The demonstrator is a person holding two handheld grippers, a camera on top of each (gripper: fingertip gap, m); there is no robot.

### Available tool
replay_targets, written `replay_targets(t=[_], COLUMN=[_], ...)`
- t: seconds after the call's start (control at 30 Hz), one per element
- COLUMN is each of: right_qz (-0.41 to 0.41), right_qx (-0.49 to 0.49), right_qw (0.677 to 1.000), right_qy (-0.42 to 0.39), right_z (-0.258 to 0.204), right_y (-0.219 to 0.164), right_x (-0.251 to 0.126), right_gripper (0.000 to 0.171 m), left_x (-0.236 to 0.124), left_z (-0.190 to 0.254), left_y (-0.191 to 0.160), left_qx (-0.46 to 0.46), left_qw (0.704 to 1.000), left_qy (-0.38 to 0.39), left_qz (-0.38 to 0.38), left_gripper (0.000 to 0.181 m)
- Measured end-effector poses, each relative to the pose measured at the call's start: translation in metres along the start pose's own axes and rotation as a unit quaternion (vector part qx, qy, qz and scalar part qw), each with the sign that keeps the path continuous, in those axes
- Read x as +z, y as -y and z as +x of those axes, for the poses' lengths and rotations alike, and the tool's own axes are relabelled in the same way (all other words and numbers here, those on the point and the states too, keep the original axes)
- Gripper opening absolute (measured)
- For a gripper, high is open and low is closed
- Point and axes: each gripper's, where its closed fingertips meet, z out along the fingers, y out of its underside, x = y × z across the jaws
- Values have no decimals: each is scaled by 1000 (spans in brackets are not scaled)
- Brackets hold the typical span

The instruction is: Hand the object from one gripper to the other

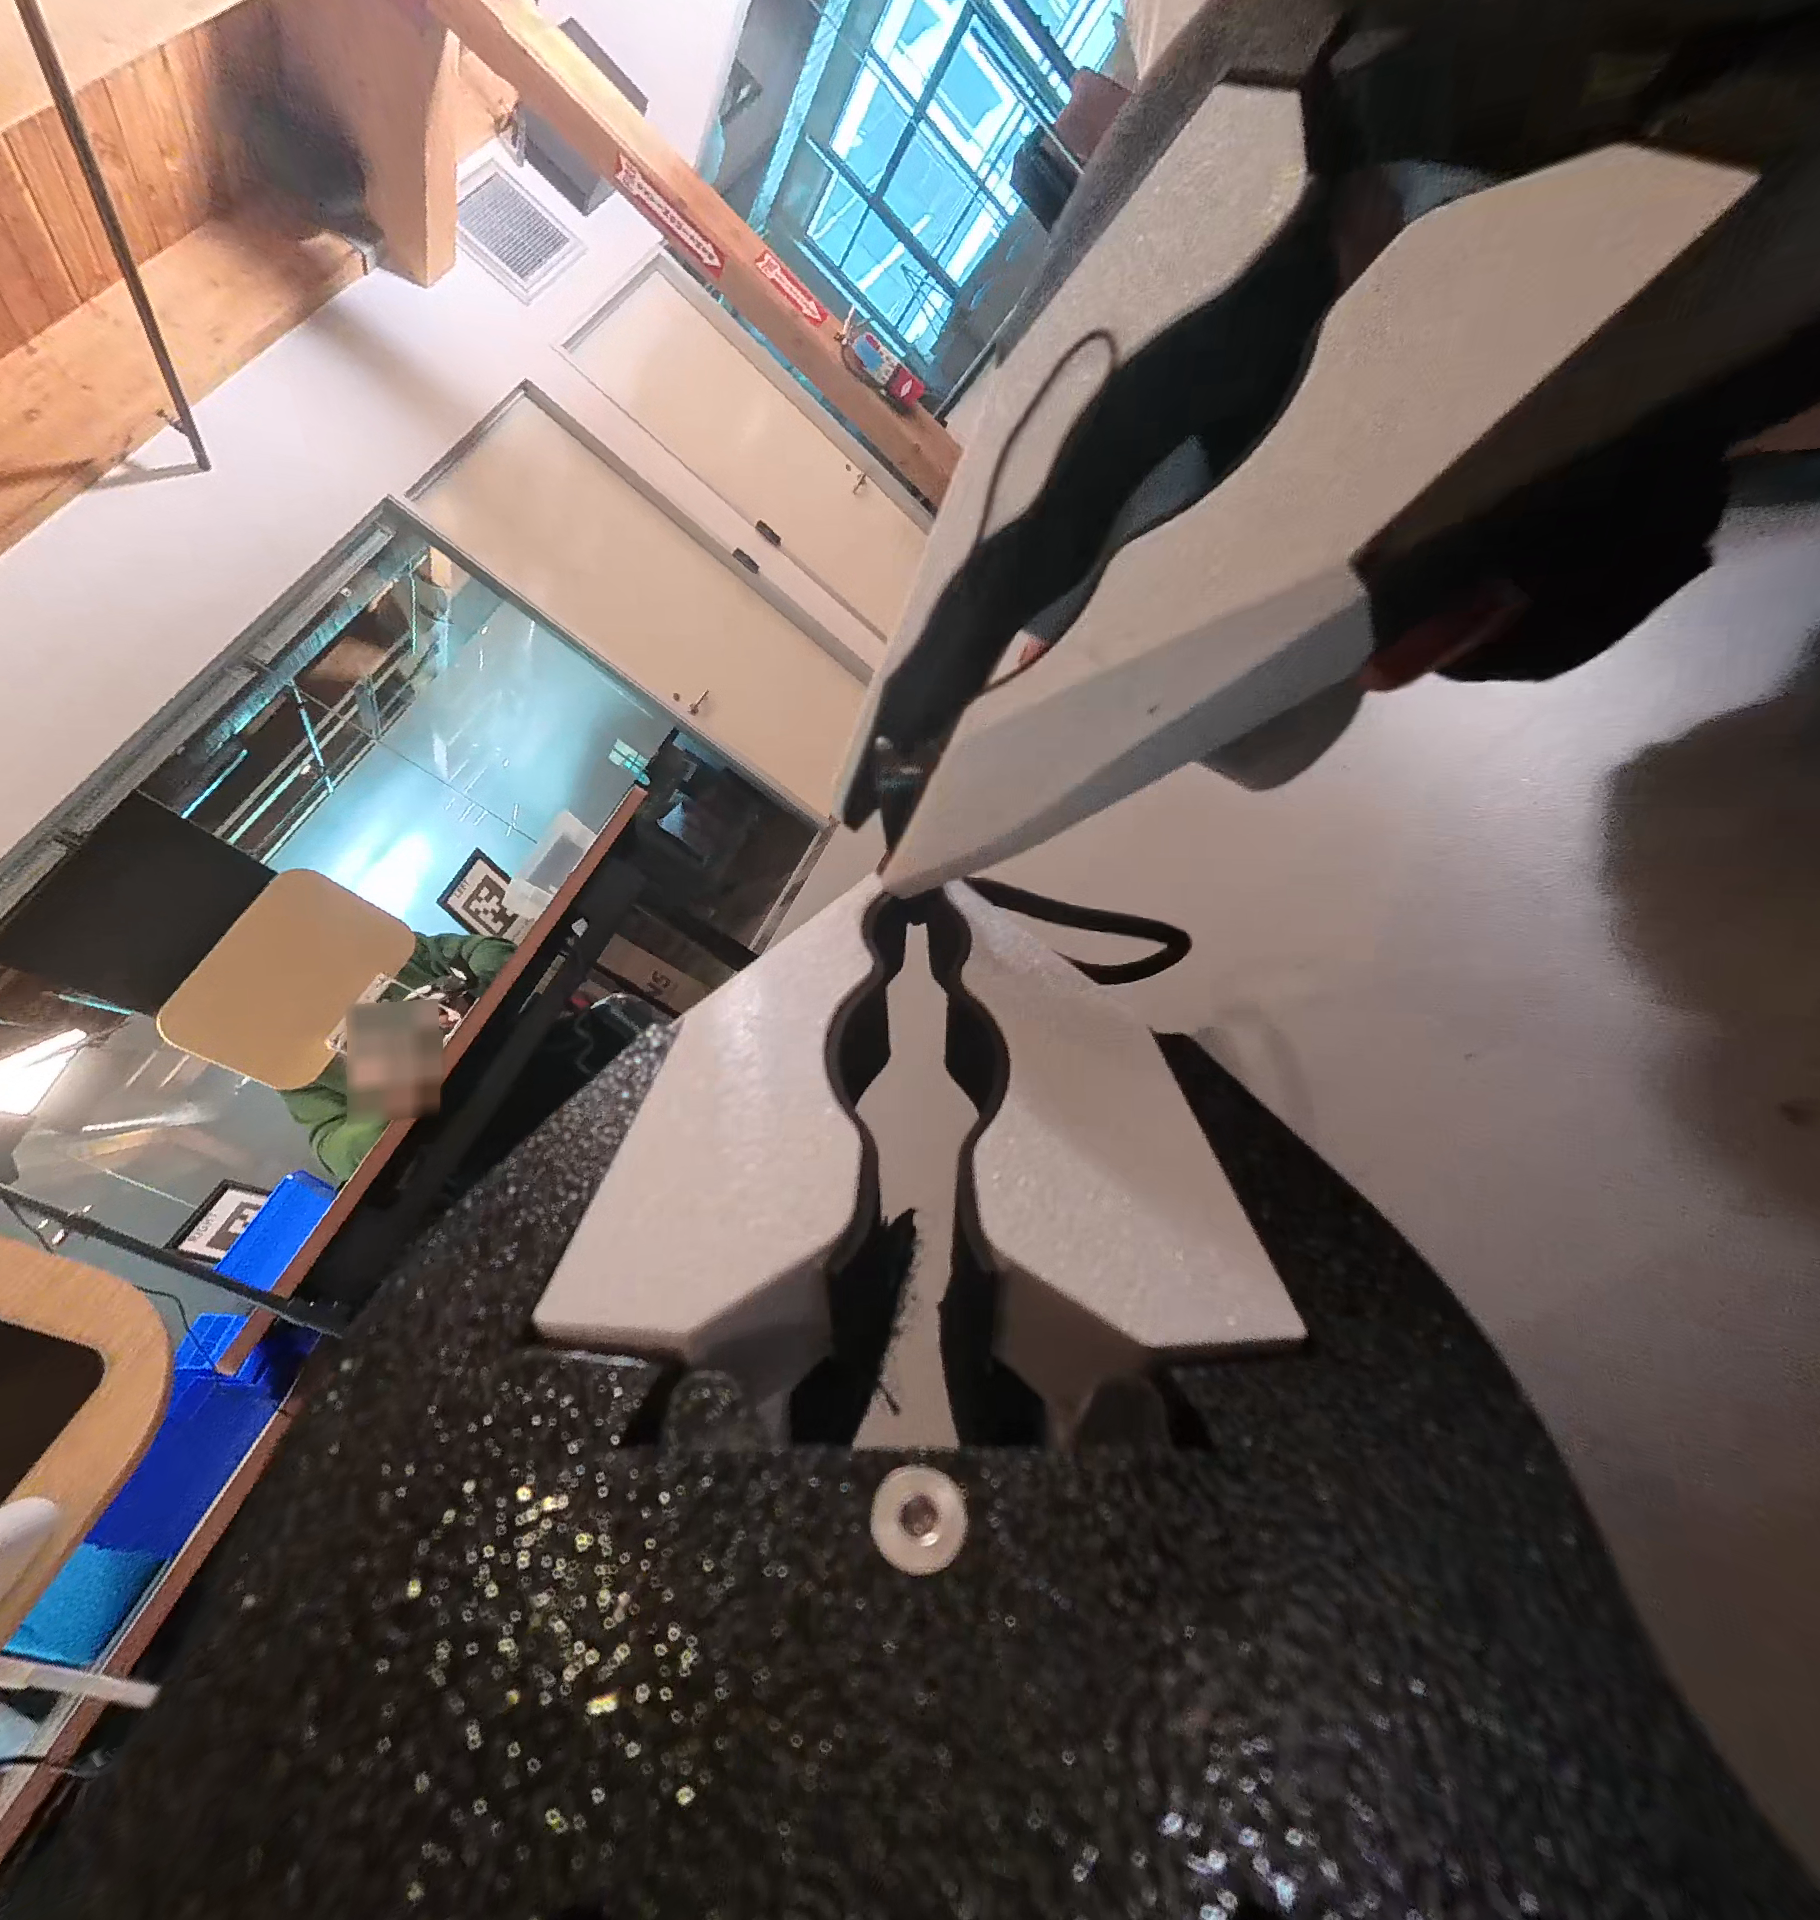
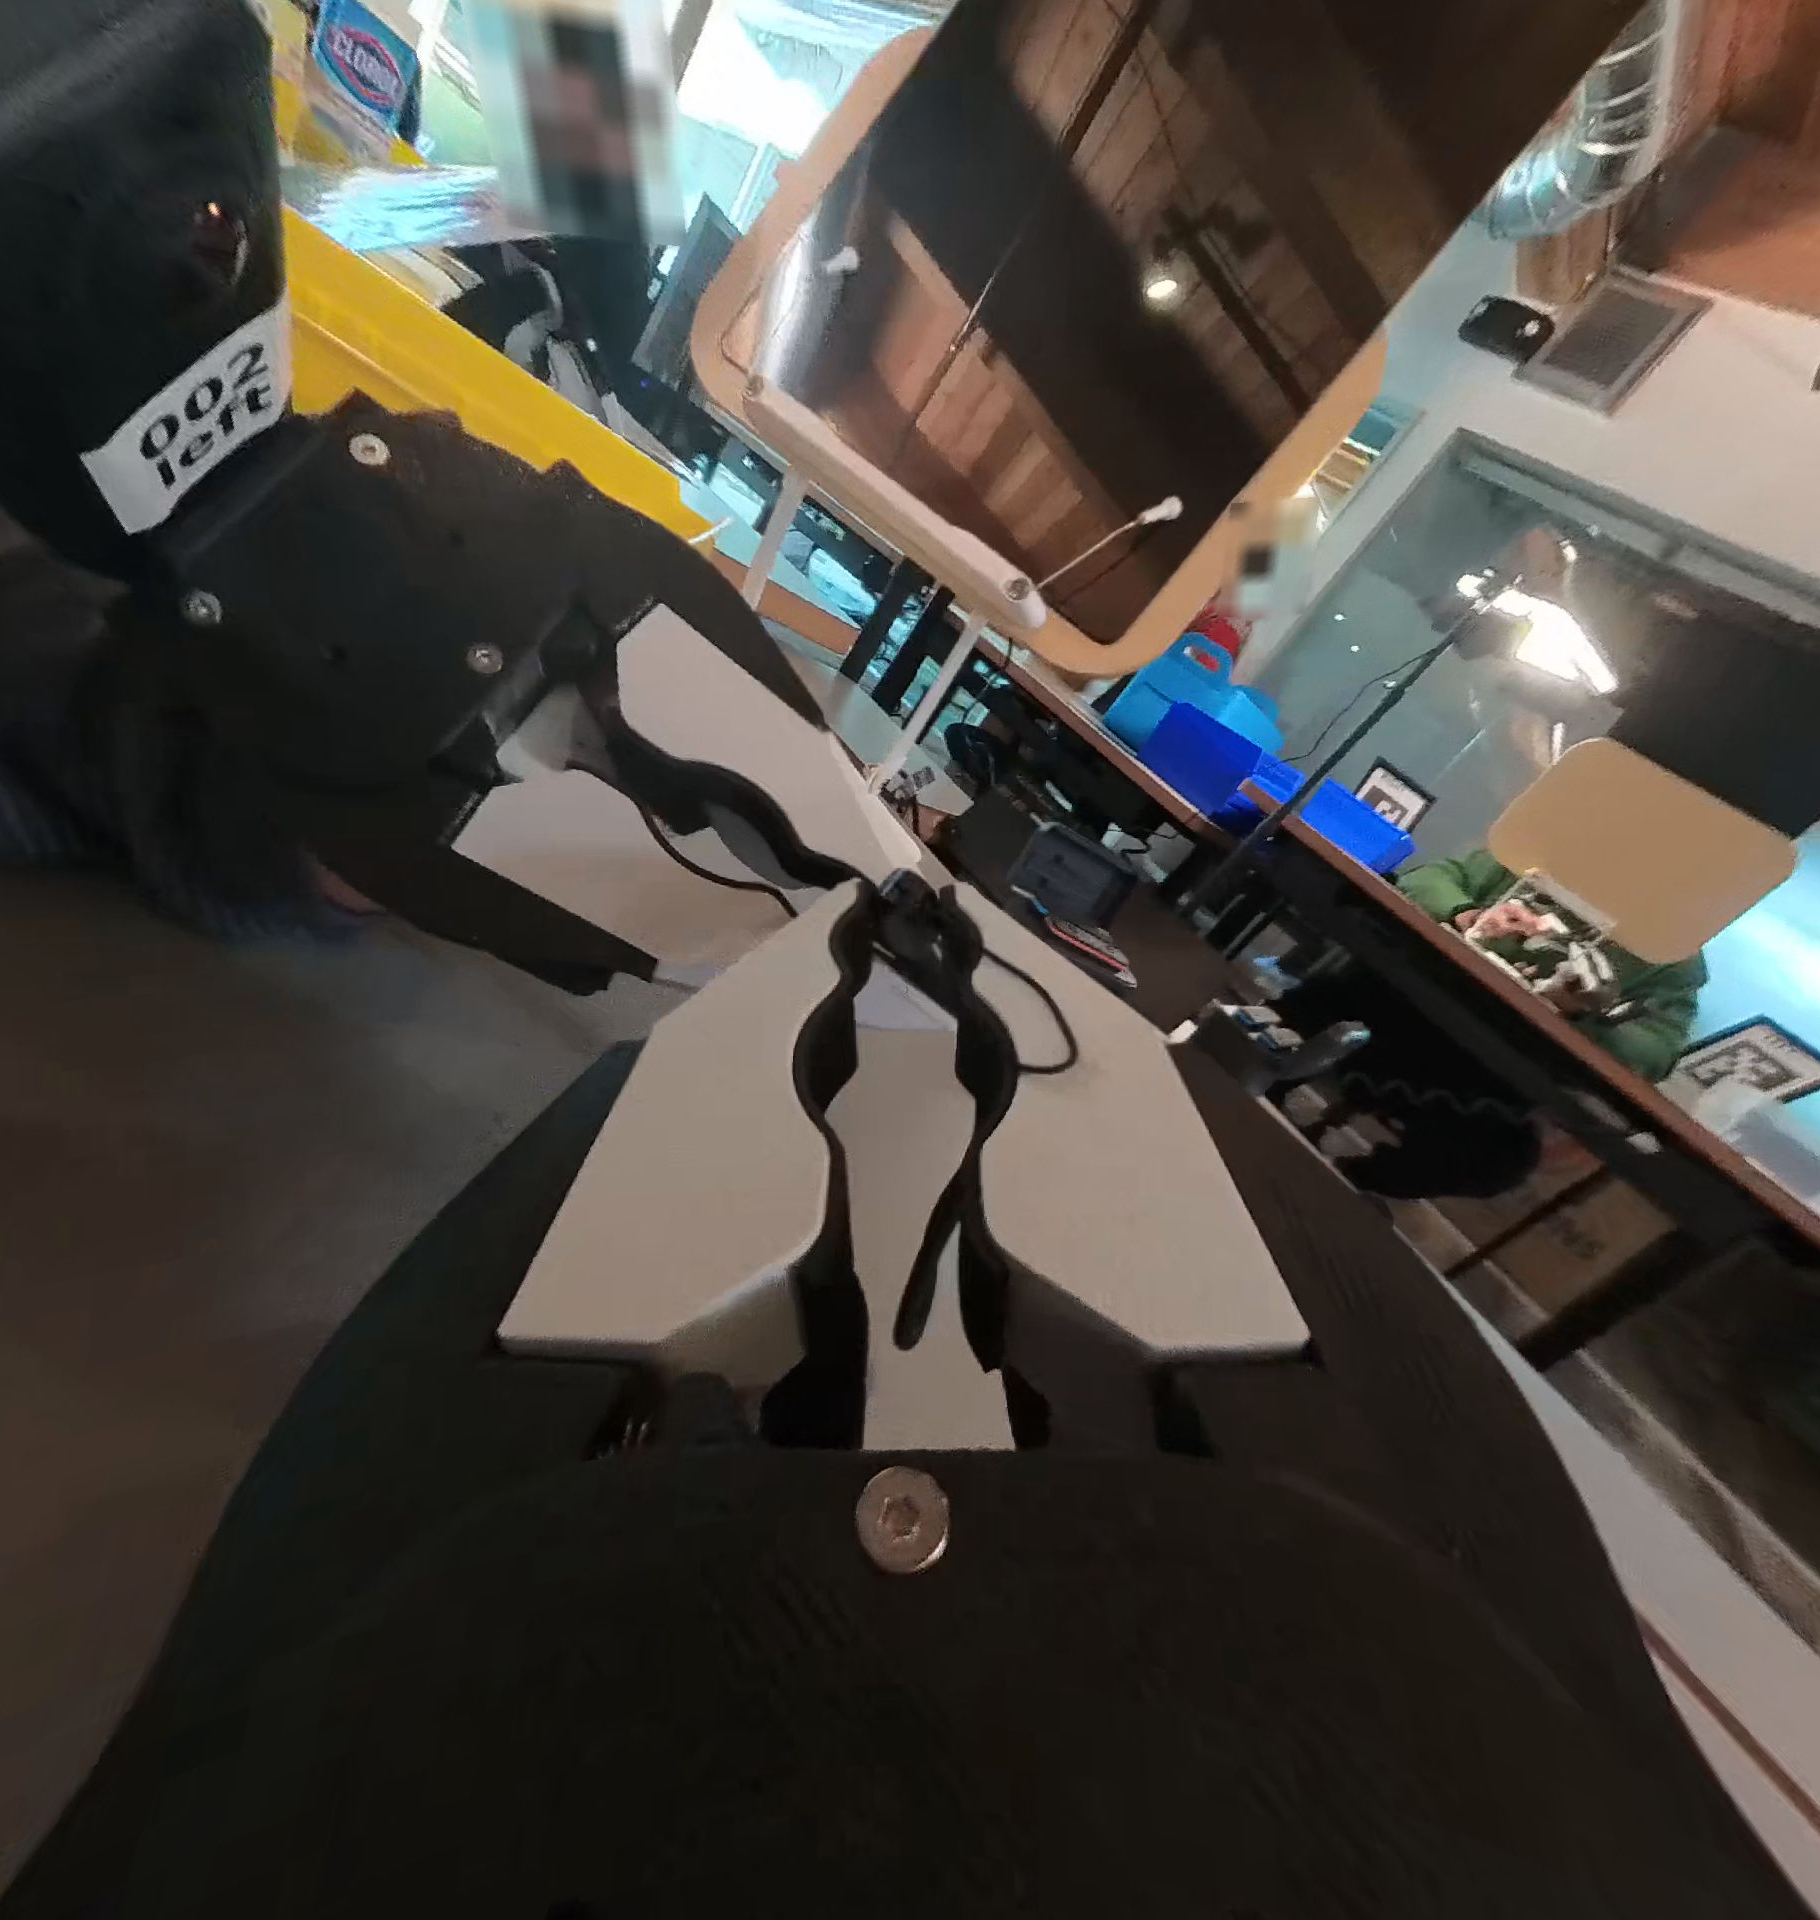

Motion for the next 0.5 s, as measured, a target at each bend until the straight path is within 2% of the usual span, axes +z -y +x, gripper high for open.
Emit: replay_targets(t=[0.07,0.13,0.23,0.3,0.37,0.5], right_qz=[-1,19,65,99,127,169], right_qx=[16,76,234,339,409,475], right_qw=[1000,997,970,936,904,862], right_qy=[5,-3,-11,-6,10,47], right_z=[1,10,35,51,58,58], right_y=[2,7,12,11,11,19], right_x=[0,-2,-10,-17,-21,-24], right_gripper=[10,10,10,10,10,10], left_x=[-1,-3,-3,-2,-1,5], left_z=[-1,-8,-12,-2,10,25], left_y=[1,6,7,14,21,15], left_qx=[-6,-35,-87,-131,-179,-226], left_qw=[1000,999,996,990,979,965], left_qy=[1,20,20,-23,-72,-124], left_qz=[6,23,27,48,65,39], left_gripper=[1,3,47,63,65,44])
